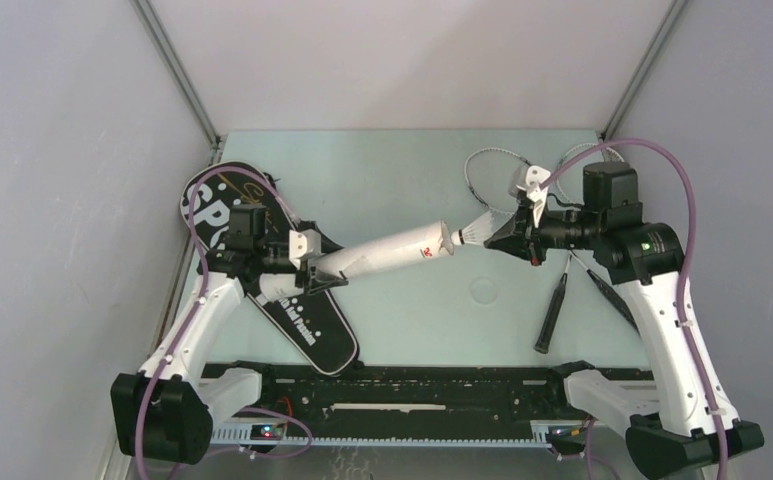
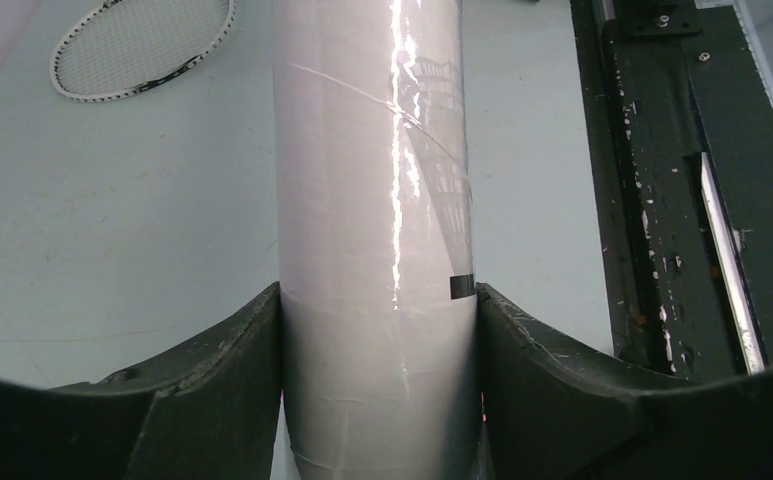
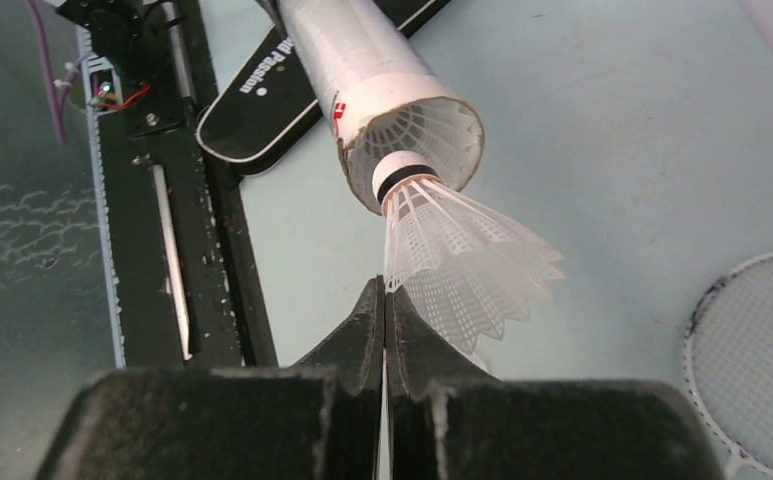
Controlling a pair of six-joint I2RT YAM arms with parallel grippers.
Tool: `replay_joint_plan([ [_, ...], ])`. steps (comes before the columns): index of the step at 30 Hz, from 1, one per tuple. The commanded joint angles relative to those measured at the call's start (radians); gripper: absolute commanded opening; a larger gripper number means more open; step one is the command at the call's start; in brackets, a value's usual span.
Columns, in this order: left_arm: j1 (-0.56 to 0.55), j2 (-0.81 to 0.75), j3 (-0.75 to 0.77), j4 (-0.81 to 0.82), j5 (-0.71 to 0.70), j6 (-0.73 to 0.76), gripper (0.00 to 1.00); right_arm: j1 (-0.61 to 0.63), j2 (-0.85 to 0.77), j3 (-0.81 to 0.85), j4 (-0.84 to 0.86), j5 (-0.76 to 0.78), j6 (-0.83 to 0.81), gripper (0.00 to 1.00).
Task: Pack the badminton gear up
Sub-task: Place the shuttlecock at the shuttle tube.
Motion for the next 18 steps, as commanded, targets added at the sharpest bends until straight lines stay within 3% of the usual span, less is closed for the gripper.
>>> replay_joint_plan([
  [1, -0.008, -0.004, 0.074, -0.008, 0.077, 0.045, 0.39, 0.049, 0.026, -0.001, -0.022, -0.029, -0.043, 0.00],
  [18, -0.012, -0.003, 0.072, -0.015, 0.090, 0.049, 0.39, 0.193, 0.110, -0.032, 0.106, 0.032, 0.042, 0.00],
])
